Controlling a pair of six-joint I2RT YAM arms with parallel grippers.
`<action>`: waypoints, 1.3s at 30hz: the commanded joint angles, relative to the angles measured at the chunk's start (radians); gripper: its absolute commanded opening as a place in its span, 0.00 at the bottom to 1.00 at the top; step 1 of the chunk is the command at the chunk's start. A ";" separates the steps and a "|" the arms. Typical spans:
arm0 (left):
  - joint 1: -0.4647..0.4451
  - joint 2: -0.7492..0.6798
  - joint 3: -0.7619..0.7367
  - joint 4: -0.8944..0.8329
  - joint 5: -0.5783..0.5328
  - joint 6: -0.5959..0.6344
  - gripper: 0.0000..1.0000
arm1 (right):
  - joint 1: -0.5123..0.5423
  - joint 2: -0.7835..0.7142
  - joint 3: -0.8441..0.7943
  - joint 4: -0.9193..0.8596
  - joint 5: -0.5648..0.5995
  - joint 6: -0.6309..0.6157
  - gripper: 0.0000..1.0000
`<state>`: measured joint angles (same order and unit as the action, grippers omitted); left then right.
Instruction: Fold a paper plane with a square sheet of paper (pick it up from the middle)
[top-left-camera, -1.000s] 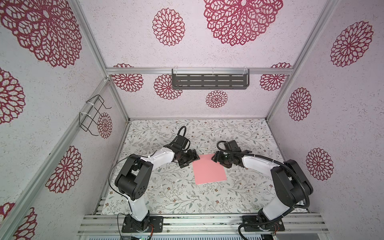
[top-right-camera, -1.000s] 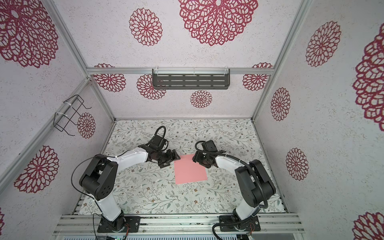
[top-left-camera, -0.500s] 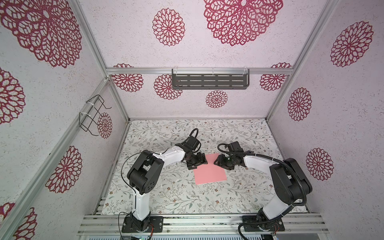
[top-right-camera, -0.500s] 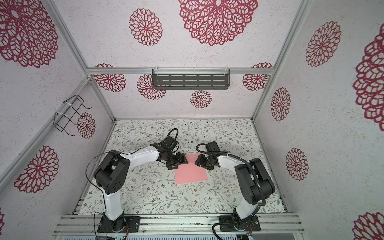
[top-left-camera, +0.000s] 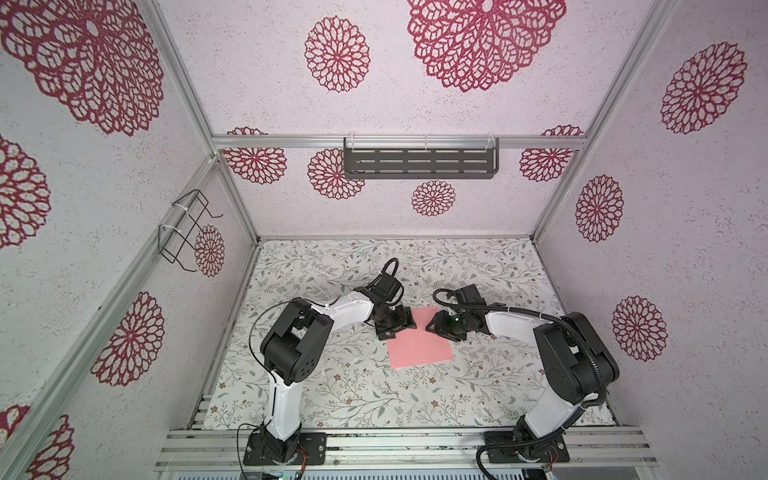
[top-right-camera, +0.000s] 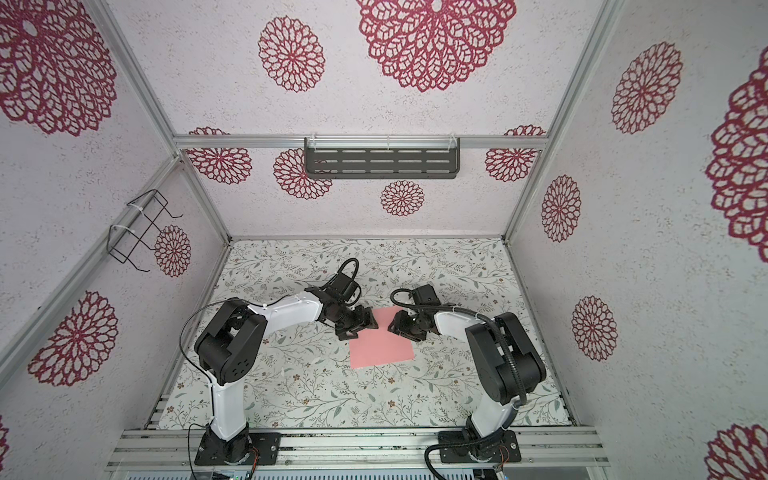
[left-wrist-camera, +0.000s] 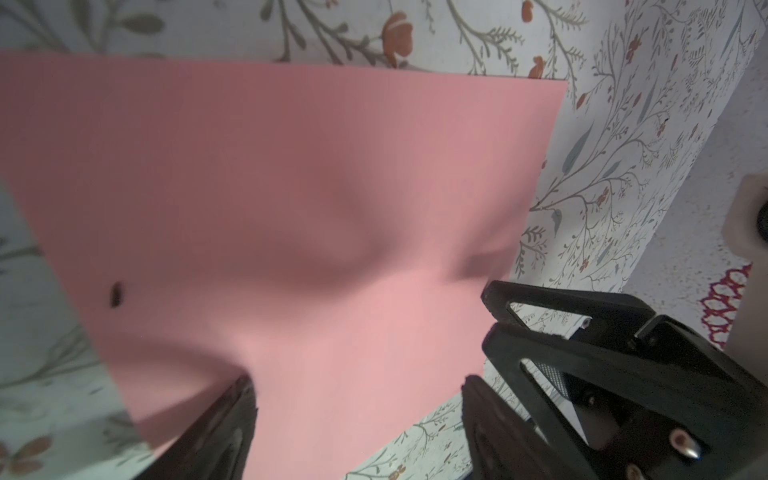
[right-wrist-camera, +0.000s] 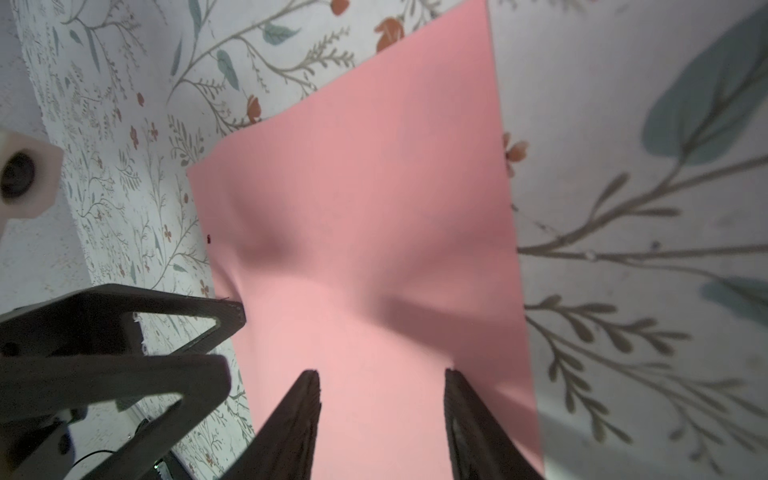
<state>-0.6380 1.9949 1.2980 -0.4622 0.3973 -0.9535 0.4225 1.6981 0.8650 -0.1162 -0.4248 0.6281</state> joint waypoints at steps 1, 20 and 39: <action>-0.003 0.034 -0.014 0.007 0.017 -0.016 0.81 | 0.000 0.035 -0.030 0.021 -0.037 0.008 0.51; 0.044 -0.017 -0.094 0.110 0.051 -0.038 0.75 | 0.039 0.081 -0.040 0.215 -0.212 0.122 0.40; 0.120 -0.231 -0.191 0.336 0.156 0.047 0.31 | -0.055 -0.193 -0.145 0.420 -0.202 0.117 0.53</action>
<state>-0.5457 1.8332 1.1202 -0.2417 0.4976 -0.9272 0.3908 1.5764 0.7177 0.2363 -0.6323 0.7593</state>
